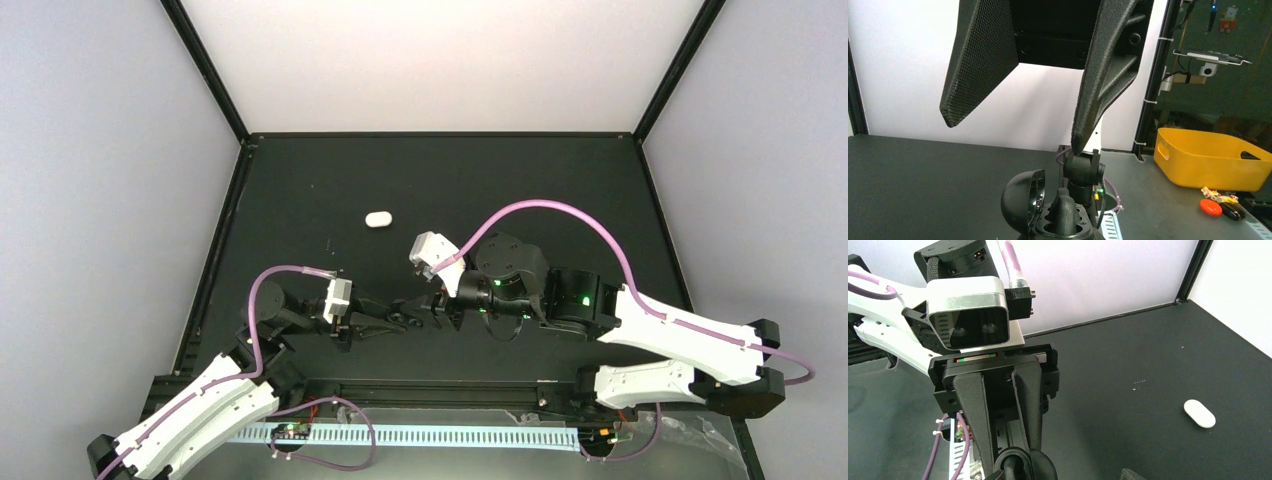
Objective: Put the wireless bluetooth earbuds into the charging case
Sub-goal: Place the earbud in the charging case.
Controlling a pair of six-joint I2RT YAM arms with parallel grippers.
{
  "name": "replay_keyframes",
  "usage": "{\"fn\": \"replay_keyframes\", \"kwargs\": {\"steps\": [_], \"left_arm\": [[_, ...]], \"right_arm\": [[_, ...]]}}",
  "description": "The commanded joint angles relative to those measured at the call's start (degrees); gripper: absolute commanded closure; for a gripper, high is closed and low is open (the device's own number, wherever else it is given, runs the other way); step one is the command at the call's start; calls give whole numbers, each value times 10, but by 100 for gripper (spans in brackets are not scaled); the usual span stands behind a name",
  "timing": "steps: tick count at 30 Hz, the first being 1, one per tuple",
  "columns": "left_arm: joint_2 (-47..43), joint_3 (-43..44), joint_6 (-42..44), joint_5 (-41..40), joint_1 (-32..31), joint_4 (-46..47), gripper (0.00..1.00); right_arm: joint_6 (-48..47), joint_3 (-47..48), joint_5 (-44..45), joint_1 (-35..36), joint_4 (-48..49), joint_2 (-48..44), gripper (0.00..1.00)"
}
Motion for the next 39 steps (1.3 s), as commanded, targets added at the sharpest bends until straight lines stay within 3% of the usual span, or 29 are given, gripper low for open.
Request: {"fn": "replay_keyframes", "kwargs": {"steps": [1,39], "left_arm": [[-6,16,2,-2,-2,17,99],[-13,16,4,-5,-1,13,99]], "right_arm": [[1,-2,2,-3,-6,5,40],[21,-7,9,-3,-8,3,39]]}}
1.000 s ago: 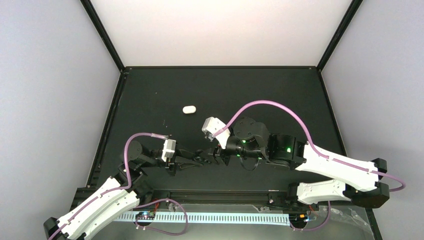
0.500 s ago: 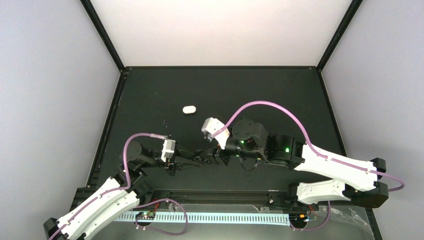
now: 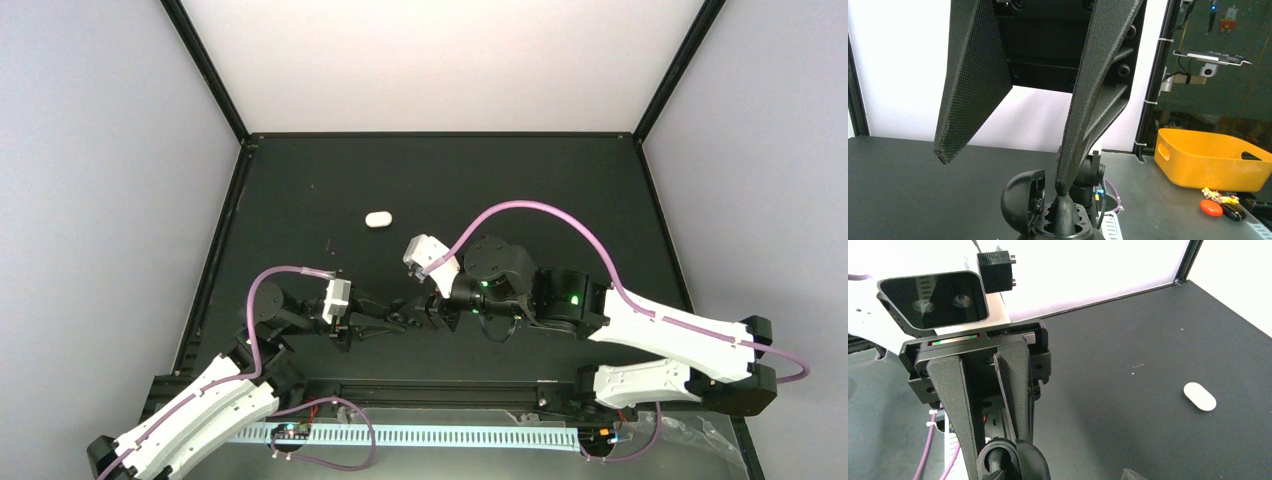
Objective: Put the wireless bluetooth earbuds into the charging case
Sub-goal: Place the earbud in the charging case, then close the charging case.
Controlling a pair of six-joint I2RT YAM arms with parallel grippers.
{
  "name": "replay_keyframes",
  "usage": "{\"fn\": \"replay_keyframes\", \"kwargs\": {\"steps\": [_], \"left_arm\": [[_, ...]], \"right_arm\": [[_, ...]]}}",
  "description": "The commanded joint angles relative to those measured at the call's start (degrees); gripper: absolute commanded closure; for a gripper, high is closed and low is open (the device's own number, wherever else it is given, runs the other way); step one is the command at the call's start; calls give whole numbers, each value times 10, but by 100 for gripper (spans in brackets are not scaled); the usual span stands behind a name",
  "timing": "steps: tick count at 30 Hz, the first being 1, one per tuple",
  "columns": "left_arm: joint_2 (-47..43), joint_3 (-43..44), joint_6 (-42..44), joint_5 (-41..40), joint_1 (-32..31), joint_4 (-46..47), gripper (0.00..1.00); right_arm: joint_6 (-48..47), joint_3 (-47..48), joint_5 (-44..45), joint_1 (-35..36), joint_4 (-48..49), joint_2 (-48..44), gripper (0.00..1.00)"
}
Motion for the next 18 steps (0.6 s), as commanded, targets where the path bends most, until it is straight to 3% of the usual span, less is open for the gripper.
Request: {"fn": "replay_keyframes", "kwargs": {"steps": [1,18], "left_arm": [[-9,16,4,-4,-1,15,99],[-25,14,2,-12,-1,12,99]], "right_arm": [[14,-3,6,-3,6,-21,39],[38,-49,38,-12,-1,-52,38]]}}
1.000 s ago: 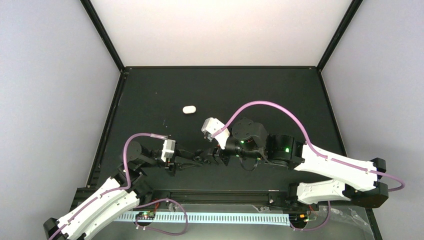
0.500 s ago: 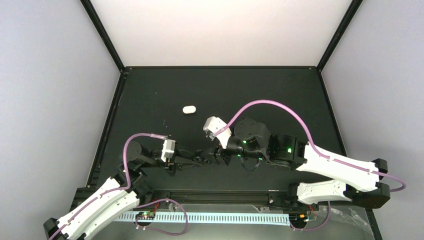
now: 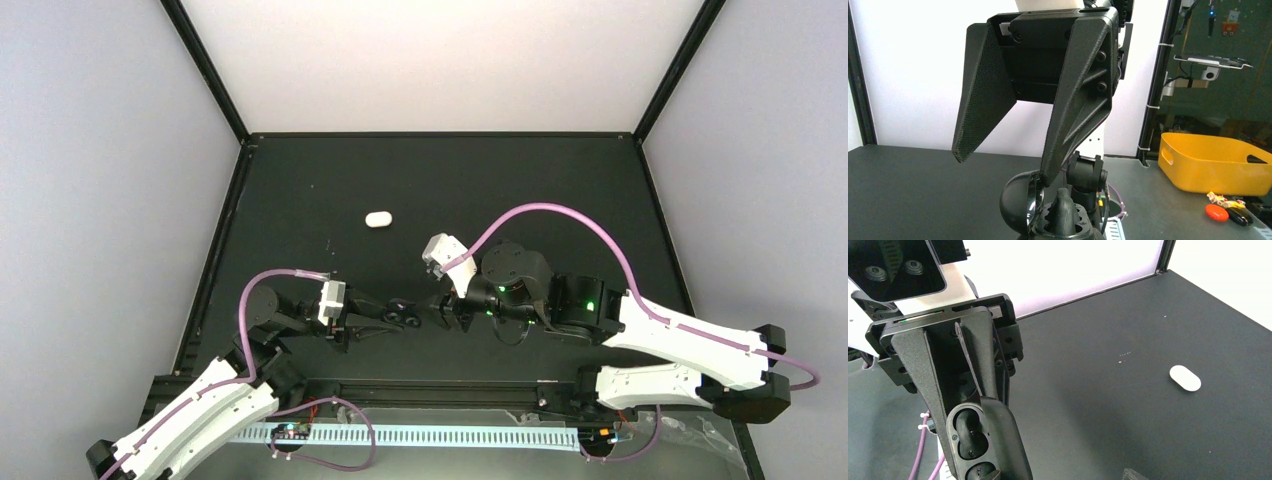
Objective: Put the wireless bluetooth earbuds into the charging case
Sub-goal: Close the charging case.
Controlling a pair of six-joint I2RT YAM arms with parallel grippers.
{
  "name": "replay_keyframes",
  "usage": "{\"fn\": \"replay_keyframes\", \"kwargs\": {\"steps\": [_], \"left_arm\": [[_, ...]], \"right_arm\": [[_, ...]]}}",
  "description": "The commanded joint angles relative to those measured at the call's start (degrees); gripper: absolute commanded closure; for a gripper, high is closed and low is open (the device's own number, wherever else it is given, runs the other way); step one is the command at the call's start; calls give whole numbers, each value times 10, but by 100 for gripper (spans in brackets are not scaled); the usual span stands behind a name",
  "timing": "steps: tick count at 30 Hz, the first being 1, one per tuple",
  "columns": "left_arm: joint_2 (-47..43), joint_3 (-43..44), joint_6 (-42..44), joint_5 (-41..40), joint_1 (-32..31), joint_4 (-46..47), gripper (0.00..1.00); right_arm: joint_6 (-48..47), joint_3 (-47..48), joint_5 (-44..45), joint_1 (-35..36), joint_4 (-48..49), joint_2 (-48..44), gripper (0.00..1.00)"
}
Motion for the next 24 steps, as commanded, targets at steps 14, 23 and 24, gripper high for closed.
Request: {"fn": "replay_keyframes", "kwargs": {"steps": [14,23,24], "left_arm": [[-6,14,3,-6,-2,13,98],[-7,14,3,-6,-2,12,99],[-8,14,3,-6,-2,11,98]], "right_arm": [[1,9,6,-2,-18,13,38],[-2,19,75,-13,15,-36,38],[2,11,85,-18,26,-46,38]]}}
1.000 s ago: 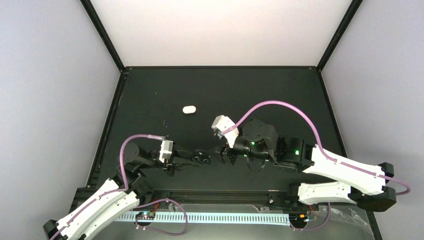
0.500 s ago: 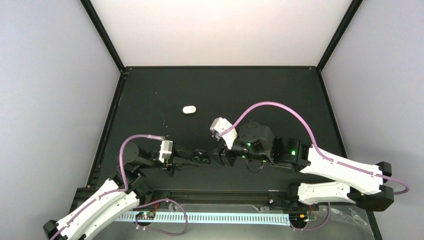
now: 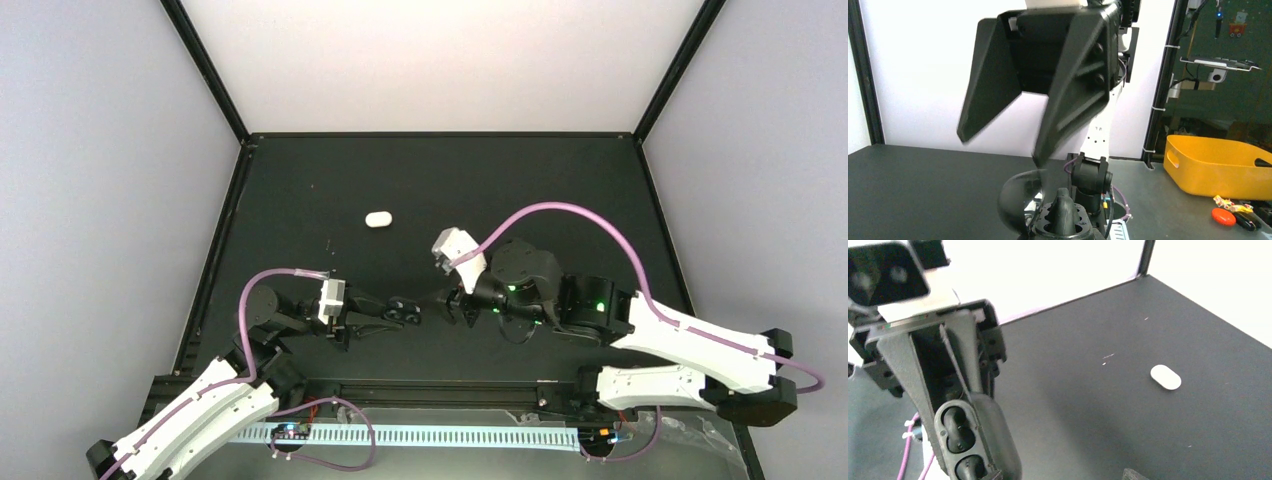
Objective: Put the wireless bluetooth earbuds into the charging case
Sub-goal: Close the charging case.
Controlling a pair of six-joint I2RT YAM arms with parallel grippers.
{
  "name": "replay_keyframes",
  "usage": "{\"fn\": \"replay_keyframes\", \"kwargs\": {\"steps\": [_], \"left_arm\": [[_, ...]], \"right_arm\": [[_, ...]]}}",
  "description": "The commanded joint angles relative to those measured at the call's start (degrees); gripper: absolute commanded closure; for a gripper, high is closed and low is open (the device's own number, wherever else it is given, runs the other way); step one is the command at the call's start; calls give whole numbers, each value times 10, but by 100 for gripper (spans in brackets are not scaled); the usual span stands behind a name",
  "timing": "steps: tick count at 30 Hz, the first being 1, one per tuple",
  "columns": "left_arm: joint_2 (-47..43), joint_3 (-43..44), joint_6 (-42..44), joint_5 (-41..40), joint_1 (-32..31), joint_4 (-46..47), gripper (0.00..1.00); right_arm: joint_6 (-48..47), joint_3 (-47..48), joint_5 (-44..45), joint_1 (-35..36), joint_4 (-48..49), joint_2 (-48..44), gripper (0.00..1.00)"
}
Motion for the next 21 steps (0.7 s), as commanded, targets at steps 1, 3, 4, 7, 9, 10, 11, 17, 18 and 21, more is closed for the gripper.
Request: {"fn": "replay_keyframes", "kwargs": {"steps": [1,3,4,7,9,10,11,17,18,21], "left_arm": [[-10,14,3,2,-1,9,98],[-12,12,2,0,-2,10,98],[-12,12,1,0,-2,12,98],[-15,11,-3,-2,-2,13,98],[-20,11,-3,-8,-2,12,98],[-23,10,-2,-10,-1,12,98],[-25,10,-3,-11,-2,12,98],[-26,13,-14,-10,-2,20,98],[-26,13,-17,-10,-2,24,98],[-26,14,-23,-12,-1,29,98]], "right_arm": [[8,3,67,-25,48,-48,38],[28,-26,76,-50,69,-66,38],[47,-38,75,-70,77,-75,38],[96,-71,44,-128,81,-86,39],[117,-89,18,-151,81,-85,39],[122,-97,8,-155,84,-85,39],[124,-104,2,-155,87,-84,39],[134,-123,-78,-155,105,-64,39],[131,-124,-112,-156,109,-59,39],[125,-125,-191,-156,129,-47,39]]}}
